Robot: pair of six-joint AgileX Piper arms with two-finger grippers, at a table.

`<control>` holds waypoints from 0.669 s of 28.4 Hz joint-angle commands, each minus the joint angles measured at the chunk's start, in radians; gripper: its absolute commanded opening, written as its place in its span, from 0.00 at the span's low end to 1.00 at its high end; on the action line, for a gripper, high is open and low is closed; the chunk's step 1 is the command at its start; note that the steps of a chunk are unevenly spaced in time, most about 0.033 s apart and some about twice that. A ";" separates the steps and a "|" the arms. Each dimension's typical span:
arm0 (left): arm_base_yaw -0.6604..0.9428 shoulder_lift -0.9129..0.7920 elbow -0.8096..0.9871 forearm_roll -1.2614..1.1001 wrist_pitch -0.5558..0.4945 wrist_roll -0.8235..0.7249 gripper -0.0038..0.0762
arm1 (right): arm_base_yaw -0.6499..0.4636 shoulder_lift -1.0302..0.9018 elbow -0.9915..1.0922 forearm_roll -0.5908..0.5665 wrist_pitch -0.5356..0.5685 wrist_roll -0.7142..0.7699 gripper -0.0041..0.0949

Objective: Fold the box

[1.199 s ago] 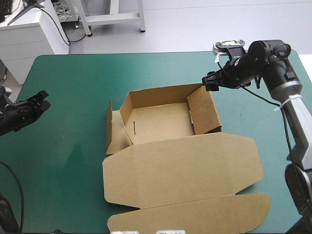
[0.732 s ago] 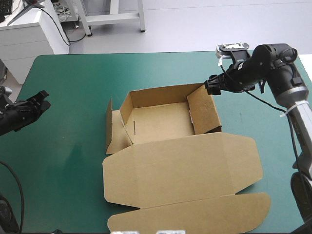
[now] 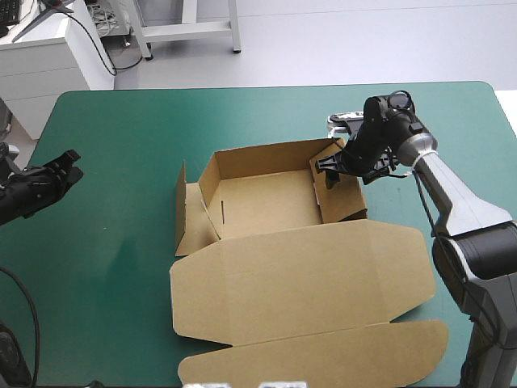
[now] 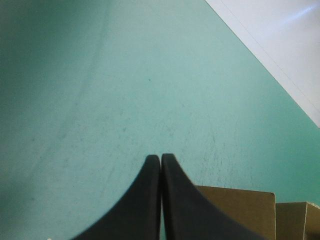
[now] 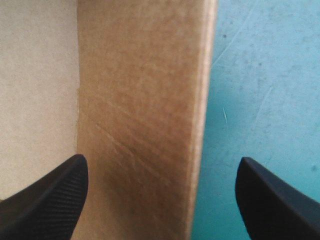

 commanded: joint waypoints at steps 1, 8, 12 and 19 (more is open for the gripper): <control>0.002 -0.028 -0.026 -0.044 -0.009 -0.003 0.04 | 0.004 -0.039 -0.018 0.008 0.015 -0.002 0.75; 0.002 -0.028 -0.026 -0.047 -0.009 -0.003 0.04 | 0.005 -0.031 -0.018 0.025 0.015 -0.052 0.17; 0.002 -0.028 -0.026 -0.047 0.007 -0.003 0.04 | 0.005 -0.037 -0.018 0.024 0.015 -0.054 0.04; 0.002 -0.028 -0.026 -0.054 -0.003 -0.003 0.04 | 0.003 -0.148 -0.025 0.008 0.015 -0.055 0.04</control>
